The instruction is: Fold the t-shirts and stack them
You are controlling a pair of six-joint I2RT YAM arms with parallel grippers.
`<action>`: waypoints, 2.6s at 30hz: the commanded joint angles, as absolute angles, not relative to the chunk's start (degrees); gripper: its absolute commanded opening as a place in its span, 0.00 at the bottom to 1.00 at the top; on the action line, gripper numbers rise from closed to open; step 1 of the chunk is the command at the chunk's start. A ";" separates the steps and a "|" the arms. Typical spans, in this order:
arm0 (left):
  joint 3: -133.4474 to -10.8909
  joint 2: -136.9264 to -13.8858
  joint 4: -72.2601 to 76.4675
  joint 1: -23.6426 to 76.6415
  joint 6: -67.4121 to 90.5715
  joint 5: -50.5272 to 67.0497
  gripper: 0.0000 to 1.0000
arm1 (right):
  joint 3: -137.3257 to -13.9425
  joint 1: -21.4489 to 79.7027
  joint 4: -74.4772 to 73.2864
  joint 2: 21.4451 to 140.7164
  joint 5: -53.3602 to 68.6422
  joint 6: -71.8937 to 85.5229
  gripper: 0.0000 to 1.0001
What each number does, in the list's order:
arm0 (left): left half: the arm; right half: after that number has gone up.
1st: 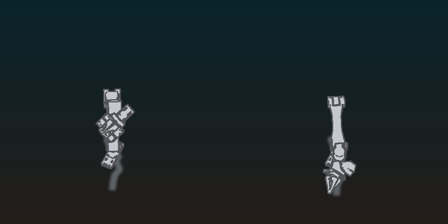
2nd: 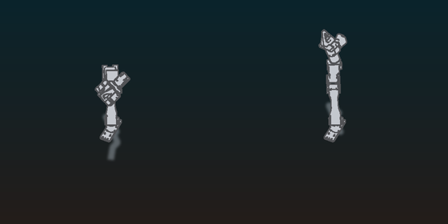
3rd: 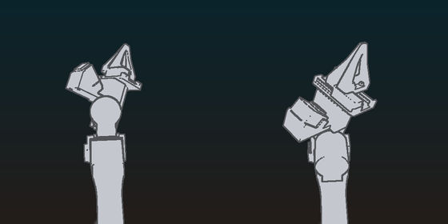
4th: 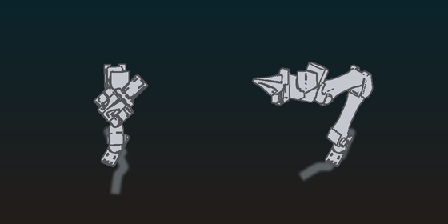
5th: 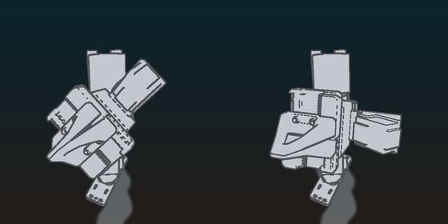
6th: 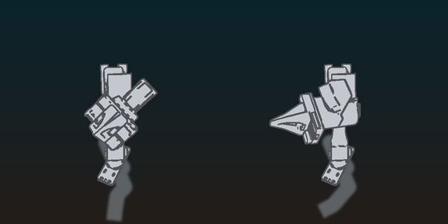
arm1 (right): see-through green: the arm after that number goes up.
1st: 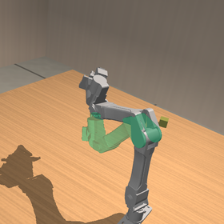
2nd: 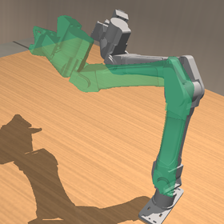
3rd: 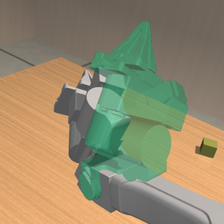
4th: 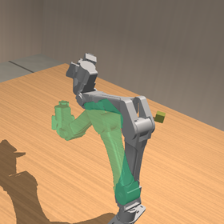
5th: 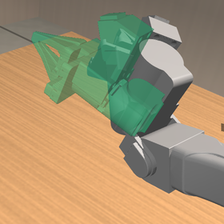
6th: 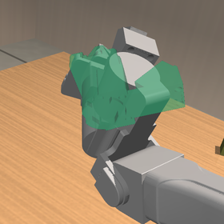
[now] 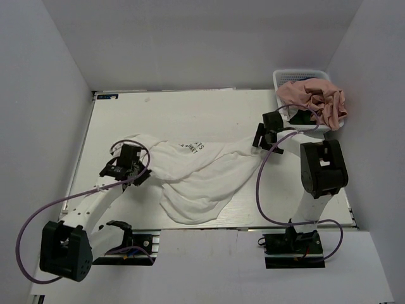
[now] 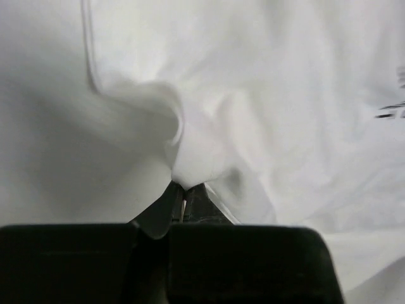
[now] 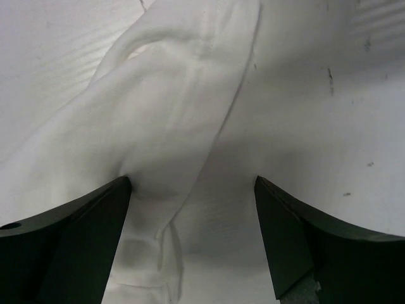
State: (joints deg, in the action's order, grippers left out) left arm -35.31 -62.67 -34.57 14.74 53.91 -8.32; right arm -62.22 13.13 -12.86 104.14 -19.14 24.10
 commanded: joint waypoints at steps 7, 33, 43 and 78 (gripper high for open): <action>-42.44 -58.71 -30.85 14.77 49.14 -13.35 0.00 | -60.29 13.09 4.38 107.14 -5.45 27.07 0.25; -89.37 -50.28 -35.59 14.15 31.74 -23.74 0.00 | -84.10 15.29 -11.67 53.98 -9.94 2.90 0.00; -111.61 -46.76 -40.33 13.54 26.64 -19.16 0.00 | -110.11 14.85 -23.19 50.36 -4.84 0.35 0.00; -90.80 -105.21 -38.16 5.36 38.33 -30.95 1.00 | -89.05 16.26 -7.04 107.06 -3.43 7.46 0.90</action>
